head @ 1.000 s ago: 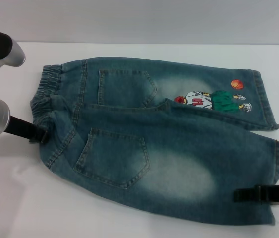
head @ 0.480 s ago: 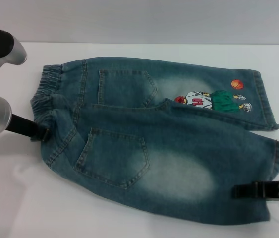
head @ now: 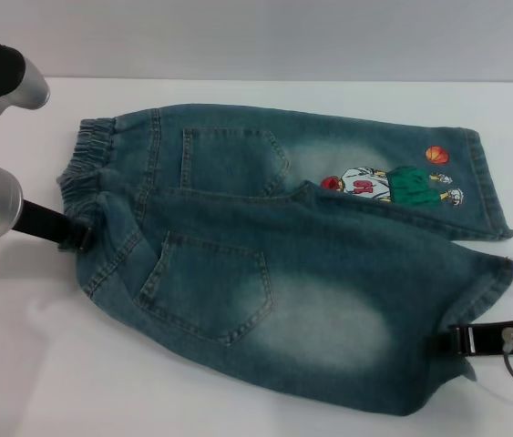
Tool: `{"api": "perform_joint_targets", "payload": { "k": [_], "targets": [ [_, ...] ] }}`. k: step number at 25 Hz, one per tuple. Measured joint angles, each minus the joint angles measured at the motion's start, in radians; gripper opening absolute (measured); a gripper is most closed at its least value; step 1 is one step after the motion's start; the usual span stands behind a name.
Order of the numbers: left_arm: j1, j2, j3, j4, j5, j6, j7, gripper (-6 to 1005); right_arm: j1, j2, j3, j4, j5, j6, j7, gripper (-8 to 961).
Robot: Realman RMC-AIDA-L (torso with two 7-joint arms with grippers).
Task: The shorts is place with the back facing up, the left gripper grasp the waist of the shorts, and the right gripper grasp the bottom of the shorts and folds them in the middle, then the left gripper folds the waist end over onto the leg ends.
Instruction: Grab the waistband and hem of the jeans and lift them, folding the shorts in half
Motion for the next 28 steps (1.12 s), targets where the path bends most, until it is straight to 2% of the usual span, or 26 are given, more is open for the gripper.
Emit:
{"api": "perform_joint_targets", "payload": {
  "k": [2, 5, 11, 21, 28],
  "targets": [
    [0.0, 0.0, 0.0, 0.0, 0.0, 0.004, -0.002, 194, 0.001, 0.0, 0.001, 0.0, 0.004, -0.002, -0.009, 469],
    [0.0, 0.0, -0.004, 0.0, 0.0, 0.01, -0.005, 195, 0.002, 0.0, 0.003, 0.003, 0.006, -0.01, -0.016, 226],
    [0.004, -0.001, -0.012, -0.009, -0.001, 0.021, -0.007, 194, 0.0, 0.0, 0.022, 0.017, 0.046, -0.057, -0.055, 17],
    [0.027, -0.002, -0.056, -0.06, -0.007, 0.037, -0.017, 195, -0.031, 0.002, 0.128, 0.045, 0.16, -0.21, -0.188, 7],
    [0.035, -0.002, -0.097, -0.064, -0.032, 0.099, -0.018, 194, -0.055, 0.003, 0.158, 0.056, 0.183, -0.314, -0.243, 6]
  ]
}}
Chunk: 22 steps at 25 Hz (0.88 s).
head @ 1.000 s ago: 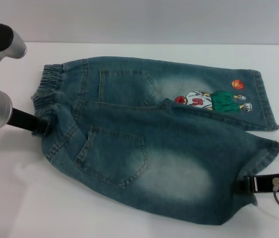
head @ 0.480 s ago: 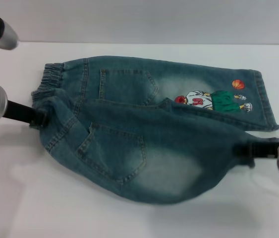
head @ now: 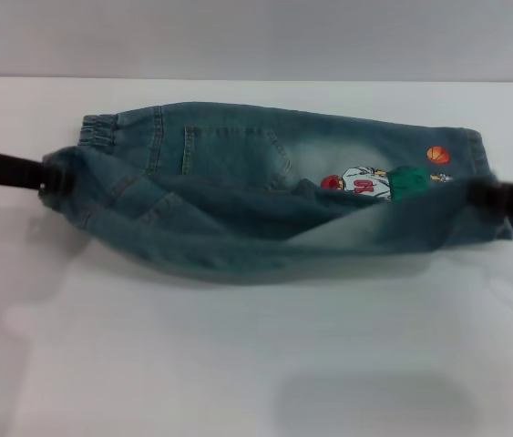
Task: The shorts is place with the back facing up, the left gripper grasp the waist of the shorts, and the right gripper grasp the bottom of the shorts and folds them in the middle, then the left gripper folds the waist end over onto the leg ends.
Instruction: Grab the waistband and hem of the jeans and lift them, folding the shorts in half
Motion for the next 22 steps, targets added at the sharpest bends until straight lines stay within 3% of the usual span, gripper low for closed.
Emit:
{"api": "perform_joint_targets", "payload": {
  "k": [8, 22],
  "targets": [
    [-0.006, 0.002, -0.027, 0.036, -0.066, 0.102, 0.002, 190, -0.036, 0.002, 0.01, -0.021, 0.031, -0.16, -0.055, 6],
    [-0.091, 0.001, -0.033, 0.142, -0.107, 0.233, 0.008, 191, -0.025, 0.002, 0.001, -0.146, 0.096, -0.352, -0.091, 32]
  ]
}}
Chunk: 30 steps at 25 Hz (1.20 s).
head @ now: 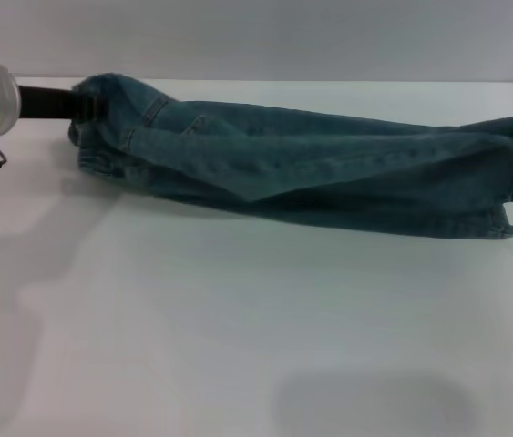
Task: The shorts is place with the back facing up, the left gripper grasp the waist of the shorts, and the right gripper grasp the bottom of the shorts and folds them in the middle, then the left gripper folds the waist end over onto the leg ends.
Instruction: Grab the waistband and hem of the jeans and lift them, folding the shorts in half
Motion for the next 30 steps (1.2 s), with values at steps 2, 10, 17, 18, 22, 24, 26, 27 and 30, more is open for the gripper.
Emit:
{"api": "perform_joint_targets", "payload": {
  "k": [2, 10, 17, 18, 22, 24, 26, 27, 30],
  "targets": [
    [-0.012, 0.0, 0.0, 0.011, -0.001, 0.011, 0.001, 191, -0.001, 0.0, 0.0, -0.008, 0.001, -0.02, -0.001, 38],
    [-0.049, 0.001, -0.004, 0.056, -0.005, 0.045, 0.002, 191, 0.009, 0.0, 0.0, -0.054, 0.037, -0.087, -0.024, 60],
    [-0.063, 0.001, -0.002, 0.101, -0.028, 0.084, 0.003, 193, 0.038, -0.002, 0.0, -0.105, 0.039, -0.124, -0.026, 79],
    [-0.065, 0.001, -0.001, 0.109, -0.03, 0.089, 0.004, 194, 0.042, -0.002, 0.0, -0.111, 0.039, -0.129, -0.027, 82],
    [-0.072, 0.001, -0.002, 0.134, -0.055, 0.106, 0.021, 198, 0.051, -0.002, 0.004, -0.129, 0.042, -0.147, -0.038, 93],
    [-0.077, 0.001, -0.003, 0.145, -0.069, 0.118, 0.03, 199, 0.057, -0.002, 0.008, -0.14, 0.042, -0.159, -0.04, 99],
    [-0.081, 0.001, -0.003, 0.151, -0.074, 0.124, 0.031, 201, 0.063, -0.003, 0.011, -0.151, 0.042, -0.167, -0.04, 104],
    [-0.084, 0.001, -0.003, 0.155, -0.074, 0.127, 0.031, 202, 0.067, -0.003, 0.011, -0.156, 0.042, -0.171, -0.041, 107],
    [-0.094, 0.001, -0.002, 0.172, -0.075, 0.146, 0.031, 204, 0.079, -0.003, 0.011, -0.18, 0.042, -0.19, -0.045, 116]
  ]
}}
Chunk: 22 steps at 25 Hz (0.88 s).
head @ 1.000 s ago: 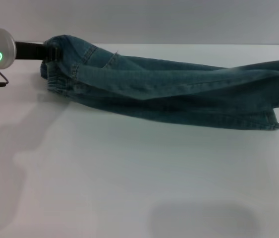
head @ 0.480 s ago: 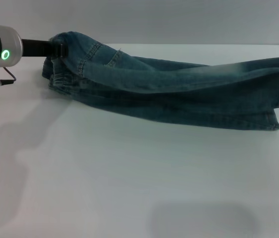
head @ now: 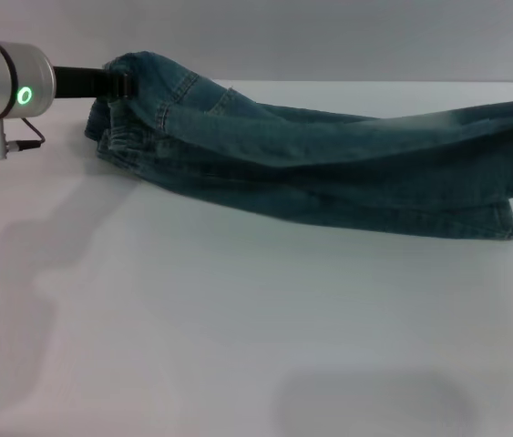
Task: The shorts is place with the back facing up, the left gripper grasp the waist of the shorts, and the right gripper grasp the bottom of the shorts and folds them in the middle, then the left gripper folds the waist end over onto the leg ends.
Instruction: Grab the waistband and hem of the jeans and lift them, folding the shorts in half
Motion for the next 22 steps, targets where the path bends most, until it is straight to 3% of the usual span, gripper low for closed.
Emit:
{"api": "perform_joint_targets", "payload": {
  "k": [4, 6, 10, 13, 15, 17, 22],
  "targets": [
    [-0.008, -0.002, 0.007, 0.051, -0.025, 0.099, 0.005, 207, 0.034, -0.002, 0.008, -0.063, 0.0, -0.027, -0.027, 127],
    [-0.019, -0.003, 0.012, 0.112, -0.07, 0.222, 0.019, 209, 0.075, -0.003, 0.033, -0.128, 0.002, -0.033, -0.065, 132],
    [-0.085, -0.001, 0.013, 0.267, -0.14, 0.401, 0.08, 213, 0.162, -0.002, 0.088, -0.296, 0.093, -0.074, -0.24, 143],
    [-0.136, -0.002, 0.013, 0.342, -0.146, 0.423, 0.115, 215, 0.193, -0.003, 0.12, -0.359, 0.207, -0.075, -0.387, 152],
    [-0.157, -0.003, 0.015, 0.369, -0.146, 0.424, 0.124, 404, 0.194, -0.003, 0.125, -0.364, 0.239, -0.069, -0.429, 157],
    [-0.163, -0.003, 0.016, 0.379, -0.145, 0.425, 0.126, 472, 0.189, -0.003, 0.122, -0.36, 0.245, -0.062, -0.442, 163],
    [-0.17, -0.003, 0.023, 0.392, -0.145, 0.435, 0.126, 628, 0.186, 0.0, 0.107, -0.359, 0.246, -0.021, -0.444, 356]
  ]
}}
